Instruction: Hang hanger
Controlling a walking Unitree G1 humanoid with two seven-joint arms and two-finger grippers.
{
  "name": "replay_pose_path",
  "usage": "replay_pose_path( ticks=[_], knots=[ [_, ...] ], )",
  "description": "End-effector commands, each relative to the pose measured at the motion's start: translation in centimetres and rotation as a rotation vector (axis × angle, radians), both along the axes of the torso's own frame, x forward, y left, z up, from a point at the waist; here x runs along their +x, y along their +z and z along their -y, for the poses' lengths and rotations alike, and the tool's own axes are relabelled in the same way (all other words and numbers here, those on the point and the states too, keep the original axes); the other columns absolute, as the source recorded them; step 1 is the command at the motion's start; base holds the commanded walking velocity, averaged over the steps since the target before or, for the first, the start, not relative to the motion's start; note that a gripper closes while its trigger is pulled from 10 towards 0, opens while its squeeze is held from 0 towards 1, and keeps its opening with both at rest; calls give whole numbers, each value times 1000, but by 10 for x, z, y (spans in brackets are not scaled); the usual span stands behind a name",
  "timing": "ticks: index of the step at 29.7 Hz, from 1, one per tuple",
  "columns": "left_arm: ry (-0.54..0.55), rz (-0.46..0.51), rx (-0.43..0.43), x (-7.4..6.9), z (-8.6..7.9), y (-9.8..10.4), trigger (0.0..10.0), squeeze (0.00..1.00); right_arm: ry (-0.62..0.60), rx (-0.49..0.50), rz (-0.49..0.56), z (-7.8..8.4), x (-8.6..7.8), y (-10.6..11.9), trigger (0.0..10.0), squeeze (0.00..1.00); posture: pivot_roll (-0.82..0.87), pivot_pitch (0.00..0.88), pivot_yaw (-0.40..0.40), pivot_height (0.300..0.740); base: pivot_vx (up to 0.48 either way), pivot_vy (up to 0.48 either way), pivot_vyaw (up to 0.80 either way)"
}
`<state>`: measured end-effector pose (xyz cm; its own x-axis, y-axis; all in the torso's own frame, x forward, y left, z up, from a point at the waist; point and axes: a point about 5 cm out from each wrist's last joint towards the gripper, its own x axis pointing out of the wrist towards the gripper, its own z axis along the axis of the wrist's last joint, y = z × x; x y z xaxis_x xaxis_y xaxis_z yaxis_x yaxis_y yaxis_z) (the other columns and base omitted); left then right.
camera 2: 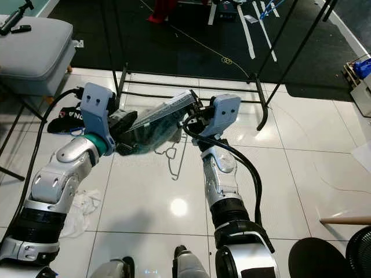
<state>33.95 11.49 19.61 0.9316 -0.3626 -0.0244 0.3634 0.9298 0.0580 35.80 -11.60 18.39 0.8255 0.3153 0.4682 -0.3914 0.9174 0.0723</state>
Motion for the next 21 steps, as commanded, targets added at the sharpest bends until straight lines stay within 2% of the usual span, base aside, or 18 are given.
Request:
replay_pose_path(
  ticks=[1, 3, 4, 5, 8, 9, 11, 12, 16, 20, 21],
  knots=[
    [25, -24, 27, 1, -6, -4, 10000, 0, -8, -31, 1, 5, 5, 6, 0, 0, 8, 102, 8, 740, 0, 0, 0],
    [25, -24, 27, 1, -6, -4, 10000, 0, -8, -31, 1, 5, 5, 6, 0, 0, 8, 102, 8, 740, 0, 0, 0],
    [39, -19, 45, 2, -8, -2, 10000, 0, 21, -88, -15, 5, 8, 9, 0, 0, 5, 102, 9, 740, 0, 0, 0],
    [39, -19, 45, 2, -8, -2, 10000, 0, 21, -88, -15, 5, 8, 9, 0, 0, 5, 102, 9, 740, 0, 0, 0],
    [99, -27, 52, 6, -15, 0, 10000, 0, 121, -234, -60, 9, 14, 11, 0, 0, 1, 106, 10, 740, 0, 0, 0],
    [99, -27, 52, 6, -15, 0, 10000, 0, 121, -234, -60, 9, 14, 11, 0, 0, 1, 106, 10, 740, 0, 0, 0],
    [165, -51, 49, 9, -22, -2, 10000, 0, 136, -284, -108, 14, 16, 7, 0, 0, 0, 109, 10, 740, 0, 0, 0],
    [165, -51, 49, 9, -22, -2, 10000, 0, 136, -284, -108, 14, 16, 7, 0, 0, 0, 109, 10, 740, 0, 0, 0],
    [275, -98, 30, 11, -39, -7, 10000, 0, 137, -295, -173, 21, 17, 2, 0, 0, 4, 114, 13, 740, 0, 0, 0],
    [307, -108, 37, 11, -45, -8, 10000, 0, 142, -301, -184, 22, 16, 0, 0, 0, 6, 116, 13, 740, 0, 0, 0],
    [339, -113, 43, 11, -51, -9, 10000, 0, 143, -304, -190, 24, 16, -1, 0, 0, 9, 118, 14, 740, 0, 0, 0]
  ],
)
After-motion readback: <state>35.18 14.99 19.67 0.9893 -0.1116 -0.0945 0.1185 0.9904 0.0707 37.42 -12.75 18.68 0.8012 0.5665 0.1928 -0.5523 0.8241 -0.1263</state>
